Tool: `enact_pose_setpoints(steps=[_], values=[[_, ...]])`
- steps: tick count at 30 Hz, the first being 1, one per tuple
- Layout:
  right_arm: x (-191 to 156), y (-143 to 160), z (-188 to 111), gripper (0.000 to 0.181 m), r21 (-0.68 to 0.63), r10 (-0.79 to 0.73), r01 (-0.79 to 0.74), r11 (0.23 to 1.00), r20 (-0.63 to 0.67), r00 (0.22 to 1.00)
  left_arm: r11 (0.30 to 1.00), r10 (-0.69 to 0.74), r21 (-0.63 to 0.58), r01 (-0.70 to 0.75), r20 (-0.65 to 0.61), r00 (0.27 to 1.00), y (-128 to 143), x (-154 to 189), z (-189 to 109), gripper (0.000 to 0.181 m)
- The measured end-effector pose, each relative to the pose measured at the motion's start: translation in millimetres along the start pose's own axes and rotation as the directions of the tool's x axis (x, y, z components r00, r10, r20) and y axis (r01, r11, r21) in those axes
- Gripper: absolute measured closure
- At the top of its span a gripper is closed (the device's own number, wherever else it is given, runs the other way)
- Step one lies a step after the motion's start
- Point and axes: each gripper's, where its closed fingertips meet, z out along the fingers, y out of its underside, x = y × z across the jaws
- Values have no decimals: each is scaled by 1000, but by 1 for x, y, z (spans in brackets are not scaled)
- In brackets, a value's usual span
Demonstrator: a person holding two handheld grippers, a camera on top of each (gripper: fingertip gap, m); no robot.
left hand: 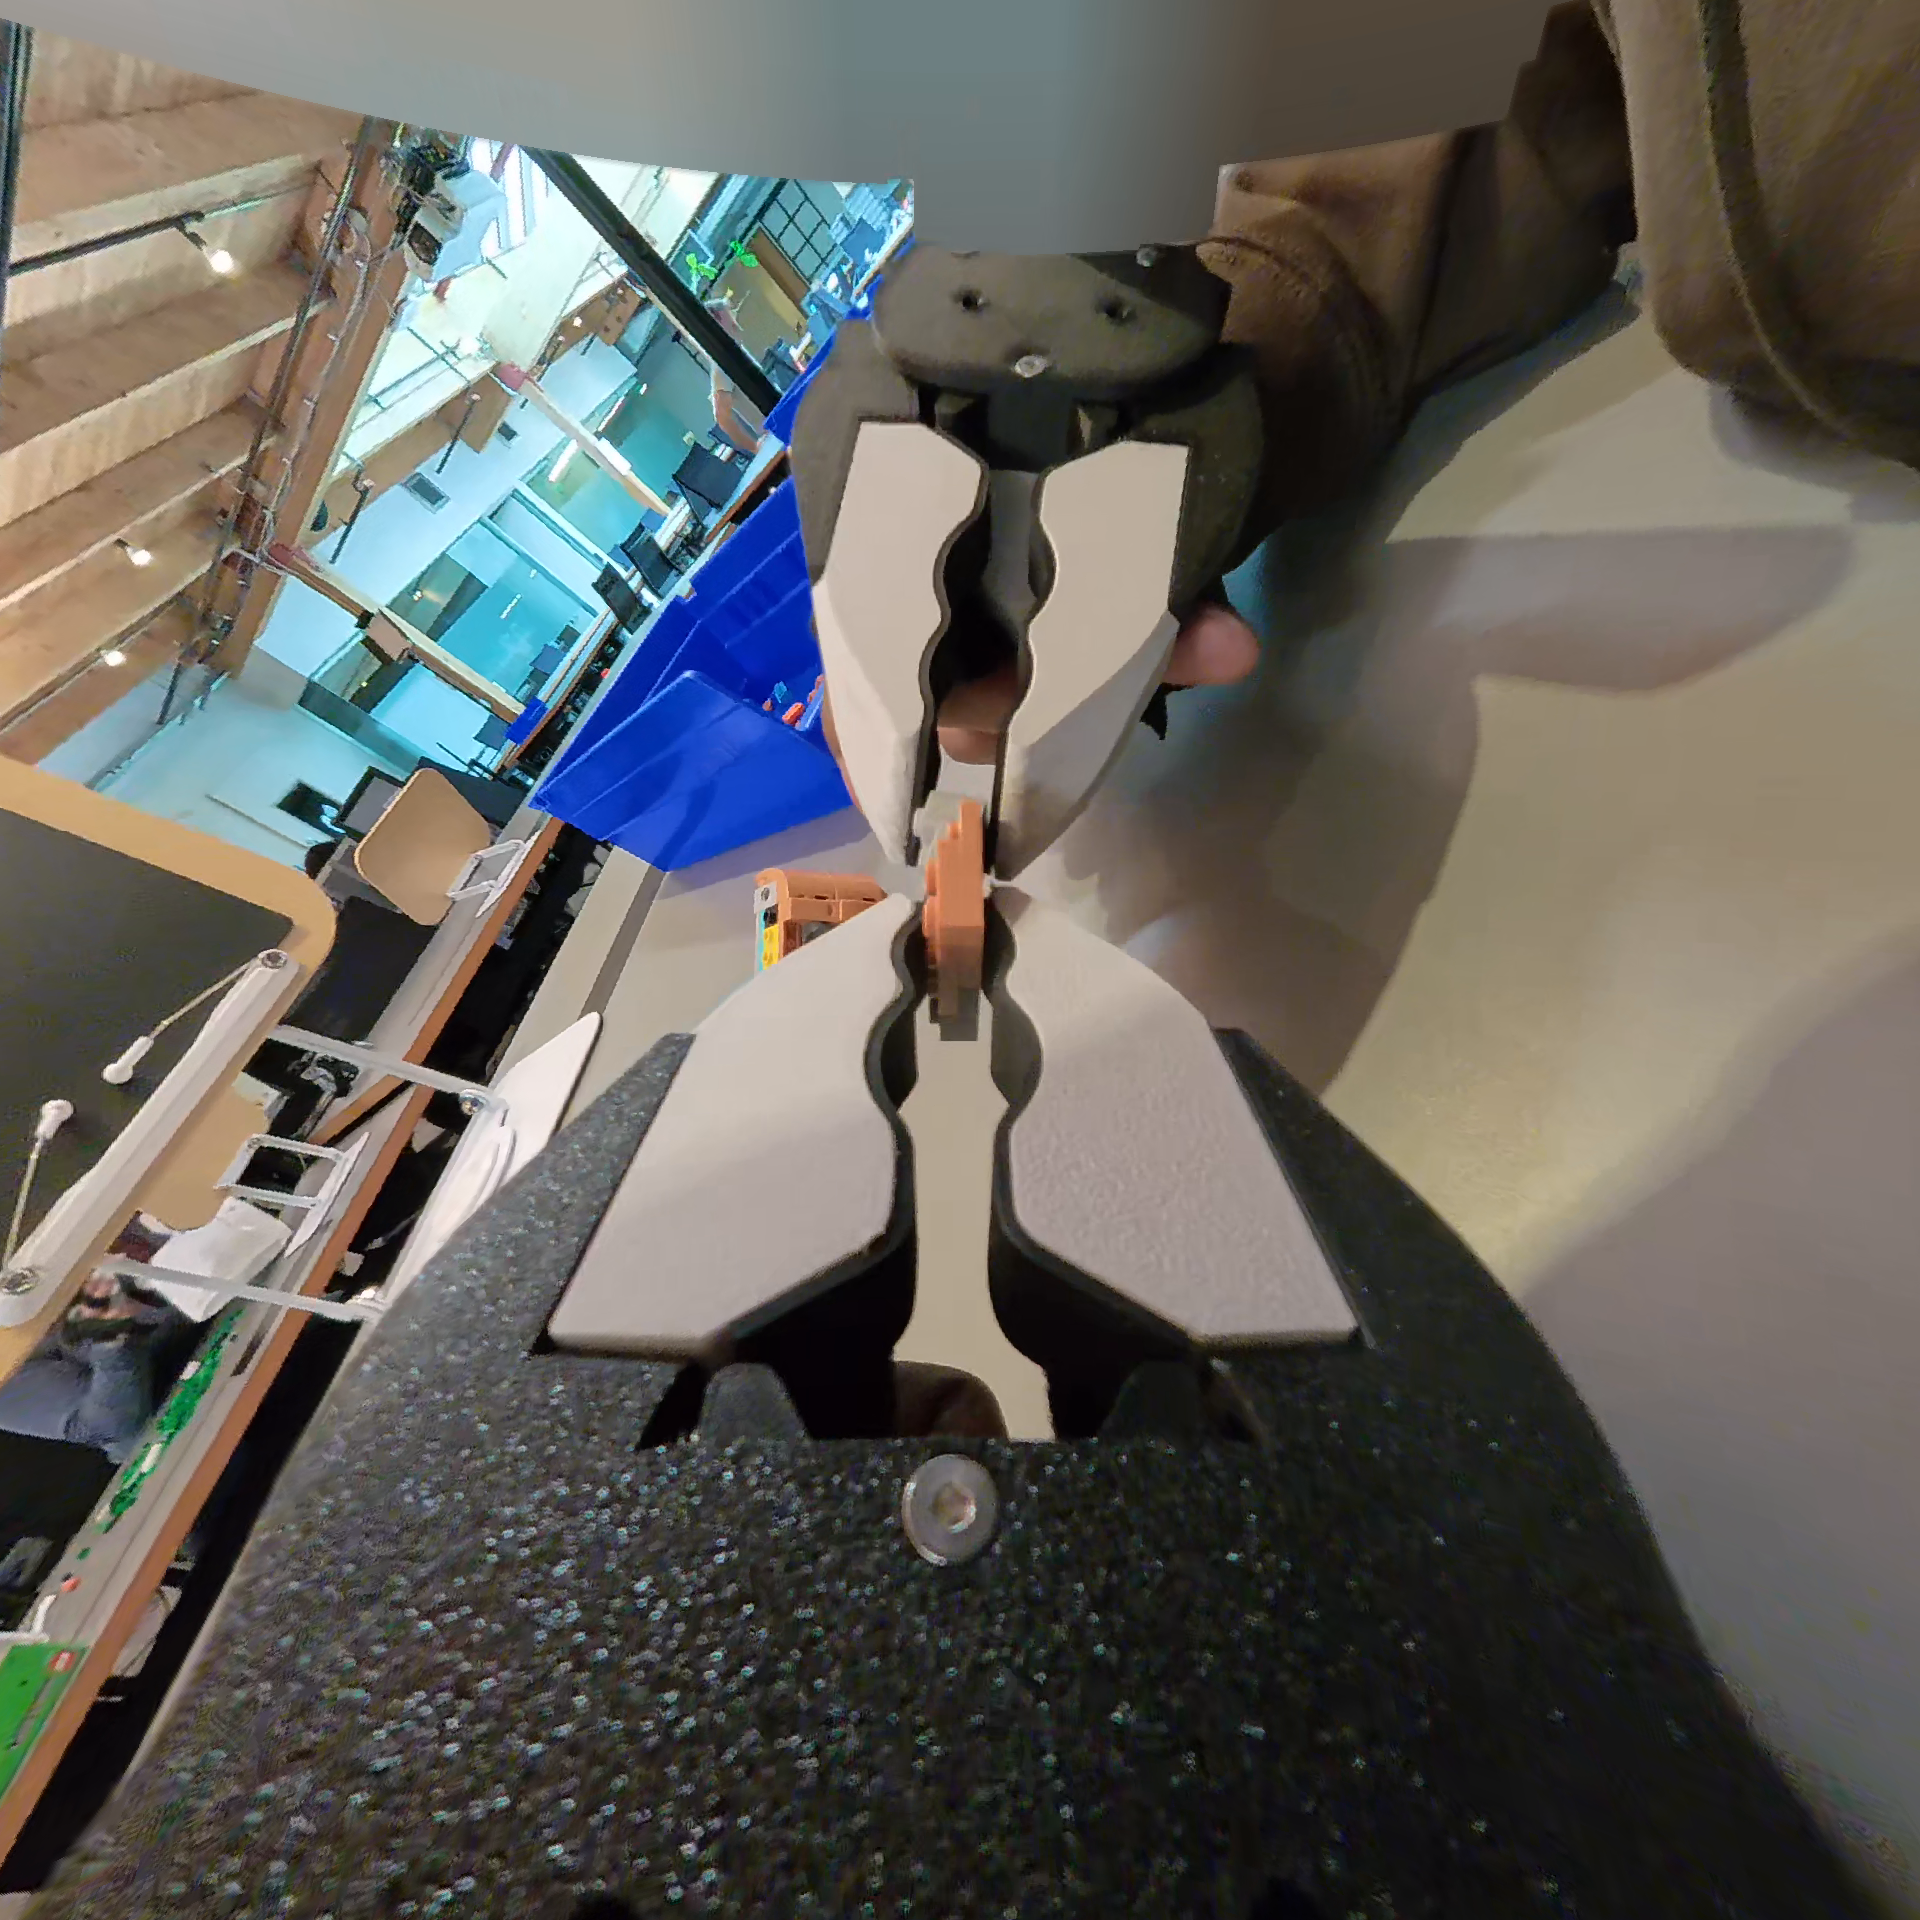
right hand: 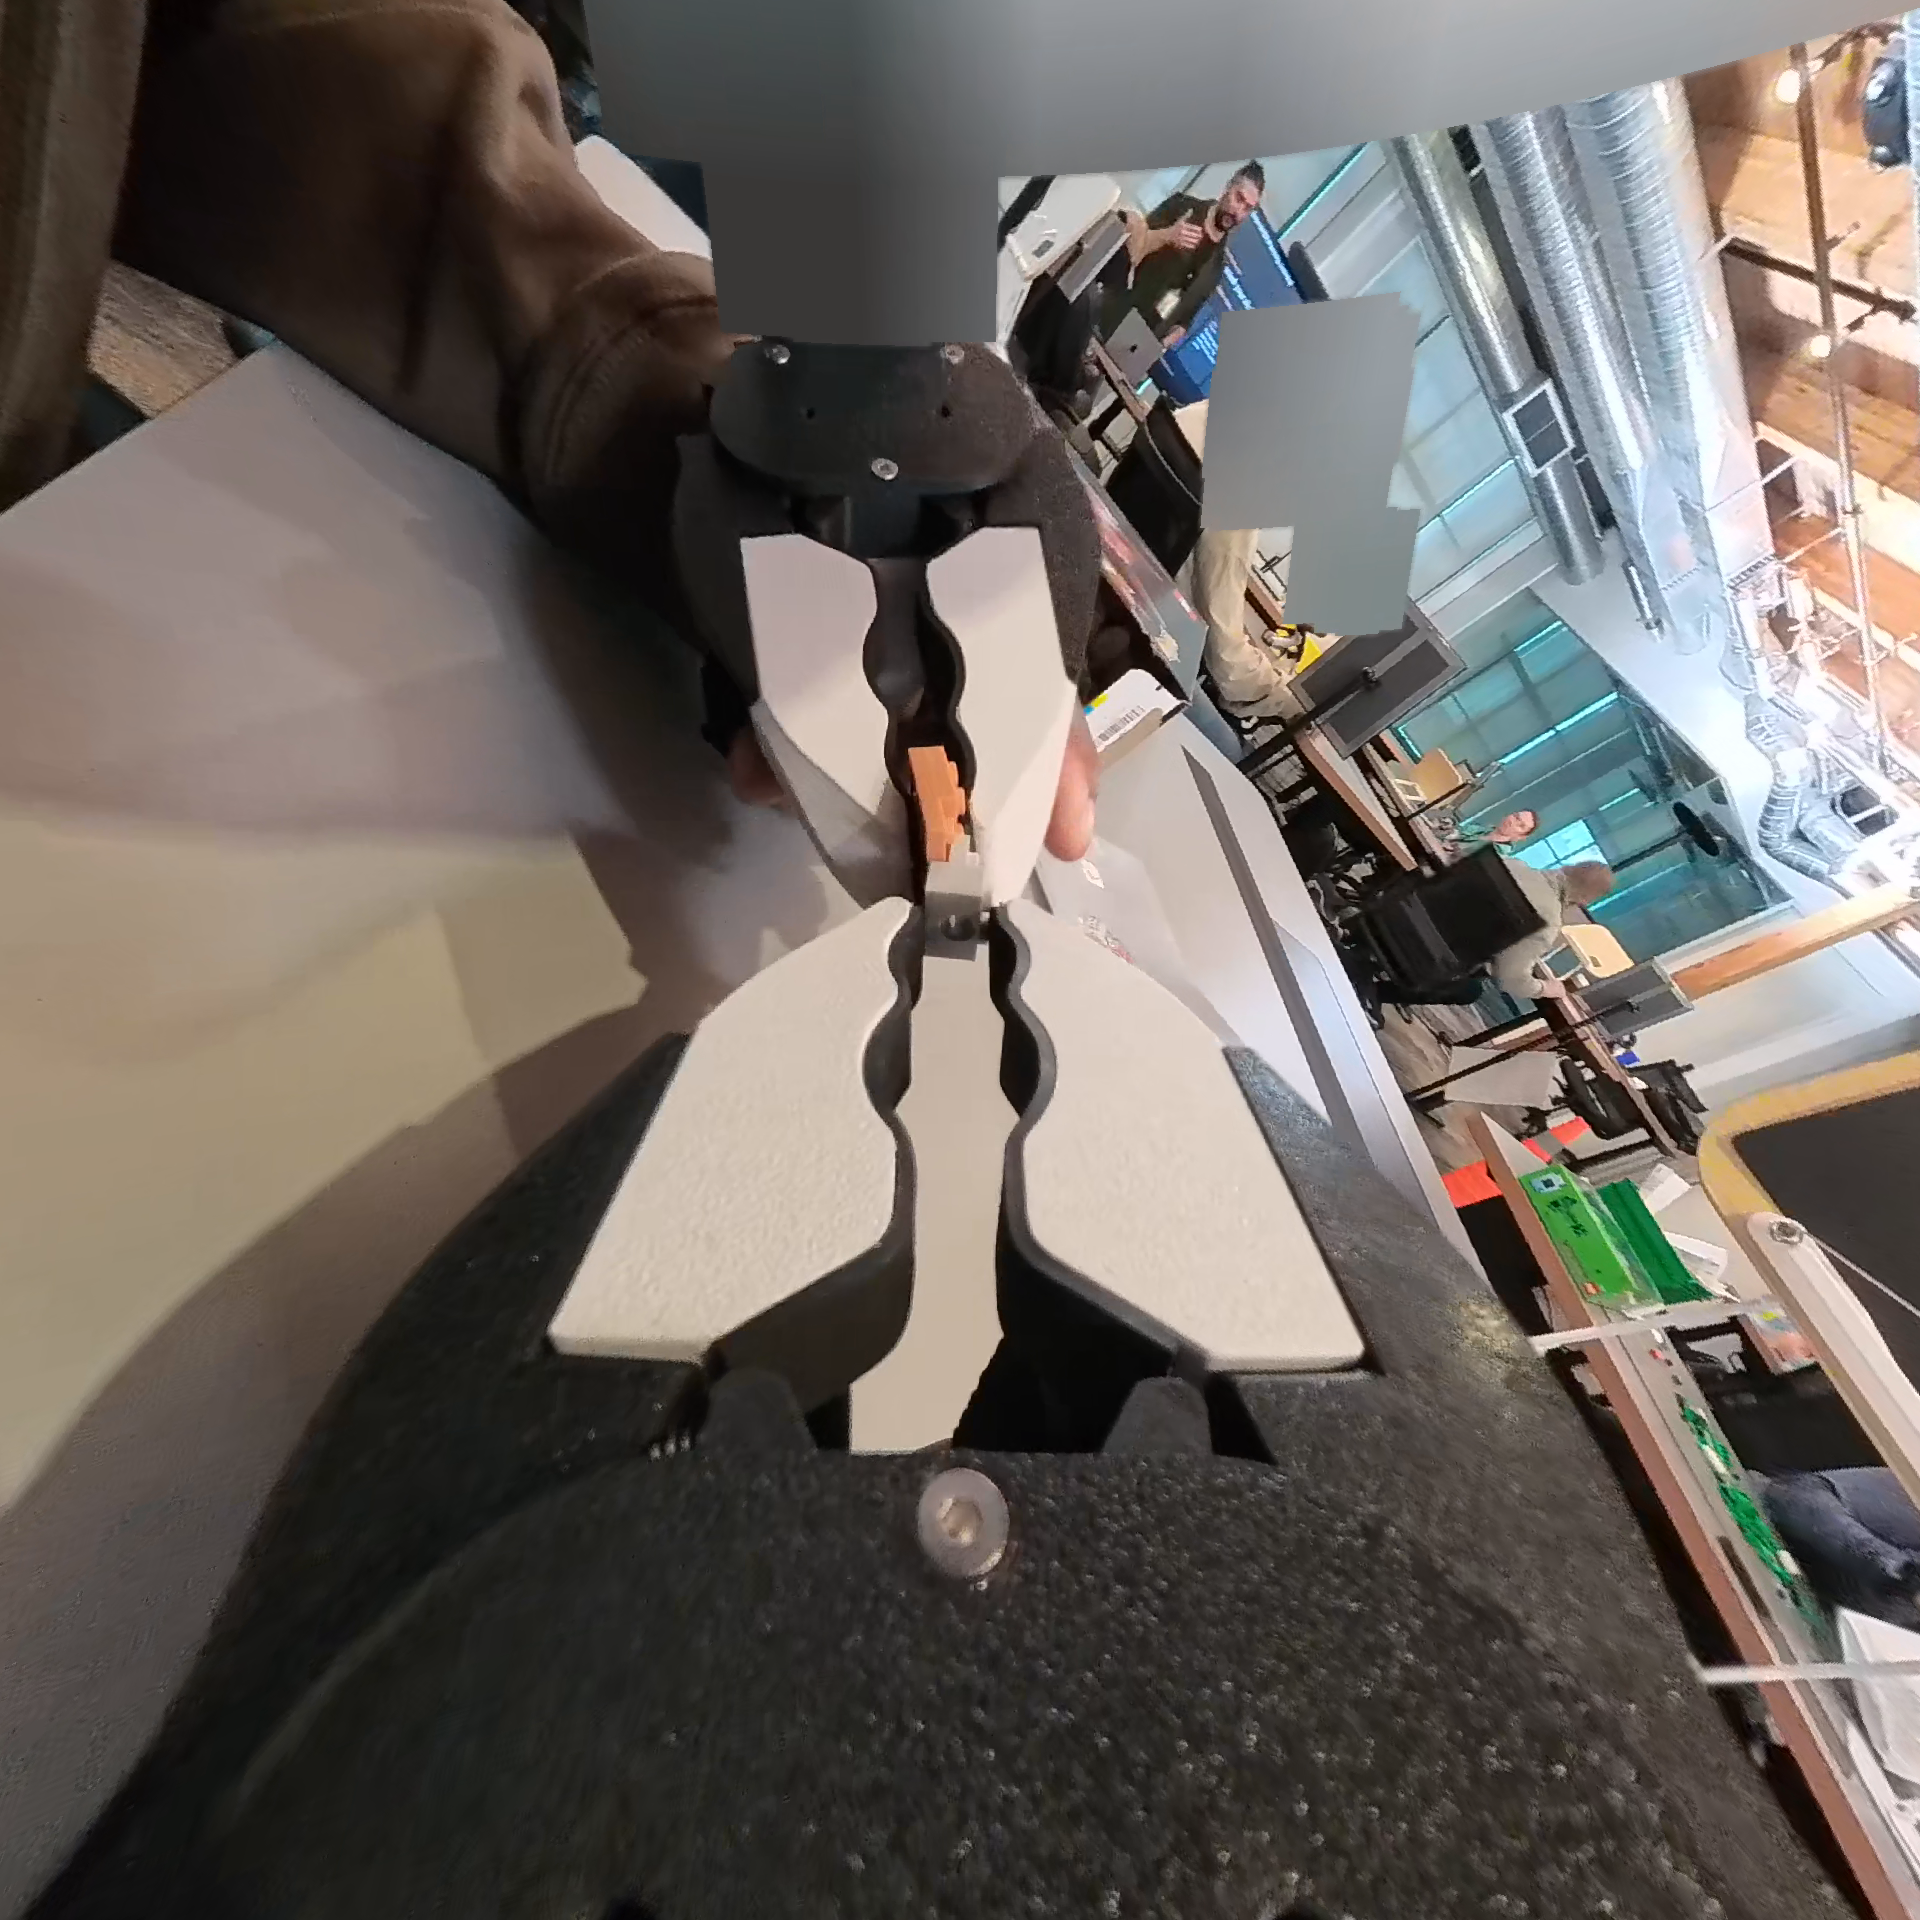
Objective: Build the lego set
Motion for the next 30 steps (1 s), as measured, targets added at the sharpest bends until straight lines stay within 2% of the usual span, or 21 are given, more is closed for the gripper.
enact_pose_setpoints(steps=[1, 15, 30], values=[[-1, 0, 0, 169, 2, 2, -2, 1000, 11, 1000, 1000, 10, 0, -10, -2, 1000, 0, 1, 0, 172], [-15, 4, 4, 167, -14, -16, 17, 1000, 74, 997, 997, 59, -50, -62, -53, 997, 6, 10, 4, 172], [-21, 8, 6, 168, -26, -19, 22, 999, 115, 993, 995, -7, -99, -4, -114, 993, 14, 18, 7, 172]])
